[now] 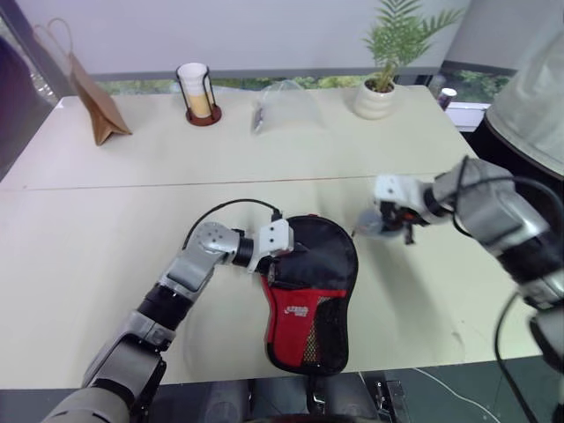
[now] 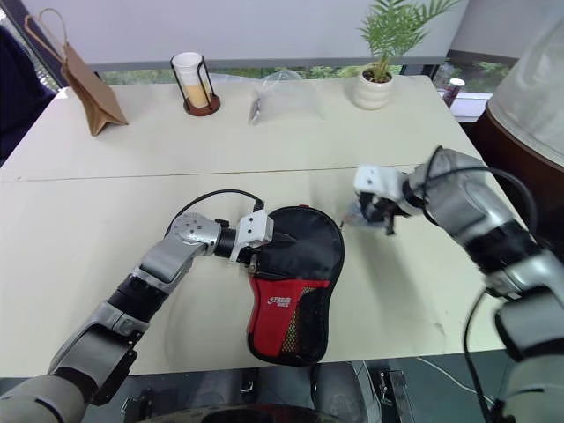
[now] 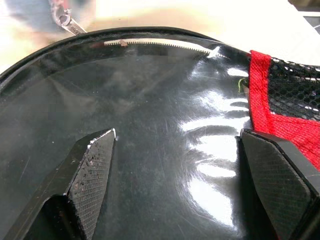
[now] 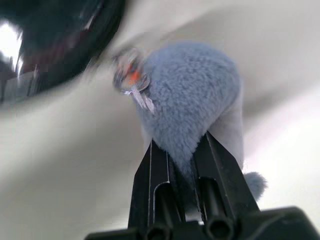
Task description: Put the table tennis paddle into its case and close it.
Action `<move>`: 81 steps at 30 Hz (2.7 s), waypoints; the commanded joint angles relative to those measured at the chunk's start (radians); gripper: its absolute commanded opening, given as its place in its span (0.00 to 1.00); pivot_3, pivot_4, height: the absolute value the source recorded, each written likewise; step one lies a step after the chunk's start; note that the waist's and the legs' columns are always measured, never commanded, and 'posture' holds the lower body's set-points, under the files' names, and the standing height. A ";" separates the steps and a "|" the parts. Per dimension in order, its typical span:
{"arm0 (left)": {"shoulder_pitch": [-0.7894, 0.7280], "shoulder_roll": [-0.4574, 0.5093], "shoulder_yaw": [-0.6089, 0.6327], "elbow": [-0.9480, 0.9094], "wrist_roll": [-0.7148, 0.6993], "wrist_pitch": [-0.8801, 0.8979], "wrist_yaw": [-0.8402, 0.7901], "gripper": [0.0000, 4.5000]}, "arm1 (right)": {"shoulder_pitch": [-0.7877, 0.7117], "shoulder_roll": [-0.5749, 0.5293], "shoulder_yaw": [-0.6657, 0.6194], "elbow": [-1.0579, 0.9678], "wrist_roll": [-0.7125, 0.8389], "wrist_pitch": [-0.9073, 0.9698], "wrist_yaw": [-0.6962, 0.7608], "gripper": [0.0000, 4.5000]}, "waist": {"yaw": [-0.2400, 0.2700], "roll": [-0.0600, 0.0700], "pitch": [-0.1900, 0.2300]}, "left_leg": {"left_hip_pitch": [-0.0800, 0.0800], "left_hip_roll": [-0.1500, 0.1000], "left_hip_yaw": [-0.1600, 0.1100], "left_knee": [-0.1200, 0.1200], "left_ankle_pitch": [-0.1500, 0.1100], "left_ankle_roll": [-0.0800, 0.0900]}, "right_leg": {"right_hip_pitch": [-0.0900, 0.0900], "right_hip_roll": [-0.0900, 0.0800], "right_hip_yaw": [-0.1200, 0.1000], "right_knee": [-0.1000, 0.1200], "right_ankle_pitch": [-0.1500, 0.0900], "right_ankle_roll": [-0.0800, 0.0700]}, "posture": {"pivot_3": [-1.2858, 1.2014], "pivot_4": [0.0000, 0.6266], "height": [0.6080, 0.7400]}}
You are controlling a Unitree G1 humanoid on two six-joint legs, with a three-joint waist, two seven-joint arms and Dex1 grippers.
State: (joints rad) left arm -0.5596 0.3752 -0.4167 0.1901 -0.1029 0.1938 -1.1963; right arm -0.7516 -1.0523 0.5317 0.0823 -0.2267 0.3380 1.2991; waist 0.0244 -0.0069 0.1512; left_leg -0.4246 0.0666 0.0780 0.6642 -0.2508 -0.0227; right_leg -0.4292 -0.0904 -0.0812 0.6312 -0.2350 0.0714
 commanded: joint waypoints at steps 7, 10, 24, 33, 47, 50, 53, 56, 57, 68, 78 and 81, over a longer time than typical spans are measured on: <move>-0.008 0.009 -0.057 0.060 0.049 -0.012 -0.037 0.93 | 0.331 -0.249 -0.123 -0.345 -0.018 -0.160 0.075 0.01 | 0.017 0.000 0.000 | 0.001 0.000 -0.001 0.002 0.000 0.000 | 0.002 0.000 0.000 -0.001 -0.002 -0.003 | 0.52 0.24 1.00; -0.011 0.005 -0.061 0.073 0.054 -0.020 -0.035 0.93 | 0.386 -0.241 -0.148 -0.386 -0.039 -0.164 0.060 0.01 | 0.015 0.000 0.000 | 0.001 0.000 -0.001 0.002 0.000 0.000 | 0.003 0.000 0.000 -0.001 -0.002 -0.003 | 0.52 0.24 1.00; -0.011 -0.004 -0.063 0.077 0.055 -0.029 -0.022 0.93 | 0.270 0.038 -0.224 -0.243 -0.024 0.148 0.085 0.36 | -0.014 -0.013 -0.007 | 0.015 0.001 -0.002 0.001 0.000 0.000 | 0.016 0.000 0.000 -0.002 -0.003 -0.002 | 0.52 0.24 1.00; -0.008 -0.007 -0.059 0.077 0.055 -0.027 -0.017 0.93 | 0.151 0.003 -0.294 -0.046 0.080 0.015 0.134 0.99 | -0.012 -0.008 -0.004 | 0.014 0.001 -0.001 -0.001 0.000 0.000 | 0.014 0.000 0.000 -0.002 -0.001 -0.005 | 0.52 0.24 1.00; 0.002 0.000 -0.053 0.063 0.054 -0.018 -0.012 0.93 | 0.231 -0.005 -0.431 0.193 0.260 -0.028 0.122 0.99 | -0.013 -0.004 -0.002 | 0.014 0.000 -0.001 -0.001 0.000 0.000 | 0.014 0.000 0.000 -0.002 -0.001 -0.005 | 0.52 0.24 1.00; 0.003 0.001 -0.052 0.061 0.054 -0.017 -0.014 0.93 | 0.231 0.015 -0.435 0.218 0.273 -0.010 0.098 0.99 | -0.013 -0.004 -0.002 | 0.014 0.000 -0.001 -0.001 0.000 0.000 | 0.014 0.000 0.000 -0.002 -0.001 -0.005 | 0.52 0.24 1.00; 0.004 0.001 -0.053 0.059 0.054 -0.016 -0.014 0.93 | 0.223 0.034 -0.442 0.223 0.301 0.031 0.094 0.99 | -0.013 -0.004 -0.002 | 0.014 0.000 -0.001 -0.001 0.000 0.000 | 0.014 0.000 0.000 -0.002 -0.001 -0.005 | 0.52 0.24 1.00; 0.003 -0.002 -0.054 0.060 0.054 -0.016 -0.013 0.93 | 0.223 0.036 -0.436 0.214 0.312 0.055 0.091 0.87 | -0.013 -0.004 -0.001 | 0.014 0.000 -0.001 -0.001 0.000 0.000 | 0.014 0.000 0.000 -0.002 -0.001 -0.005 | 0.52 0.24 1.00; 0.003 -0.003 -0.053 0.060 0.053 -0.016 -0.013 0.93 | 0.223 0.037 -0.434 0.210 0.315 0.070 0.089 0.80 | -0.013 -0.004 -0.001 | 0.014 0.000 -0.001 -0.001 0.000 0.000 | 0.014 0.000 0.000 -0.002 -0.001 -0.005 | 0.52 0.24 1.00; -0.010 -0.033 -0.041 0.063 0.029 -0.032 -0.022 0.93 | 0.254 0.018 -0.419 0.078 0.338 0.157 0.085 0.01 | -0.012 -0.004 -0.001 | 0.014 0.000 -0.001 -0.001 0.000 0.000 | 0.013 -0.001 0.000 -0.002 -0.001 -0.005 | 0.52 0.24 1.00; -0.024 -0.056 -0.014 0.004 -0.031 -0.027 -0.058 0.93 | 0.062 0.073 -0.357 0.133 0.304 0.205 0.060 0.01 | -0.010 -0.002 0.000 | 0.002 0.000 -0.001 -0.001 0.000 0.000 | 0.001 0.001 0.001 0.000 0.000 -0.005 | 0.52 0.24 1.00; -0.032 -0.065 -0.030 -0.001 -0.039 -0.027 -0.083 0.93 | 0.105 0.035 -0.329 0.099 0.285 0.172 0.087 0.01 | -0.004 -0.002 0.000 | -0.002 0.000 -0.001 -0.001 0.000 0.000 | -0.001 0.001 0.000 -0.001 0.001 -0.002 | 0.52 0.24 1.00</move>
State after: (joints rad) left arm -0.5835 0.3181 -0.4387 0.2209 -0.1234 0.1698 -1.2576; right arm -0.6574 -0.9814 0.2071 0.2129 0.0700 0.5303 1.3687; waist 0.0209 -0.0089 0.1515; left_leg -0.4266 0.0662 0.0768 0.6638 -0.2509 -0.0225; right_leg -0.4298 -0.0899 -0.0806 0.6296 -0.2342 0.0701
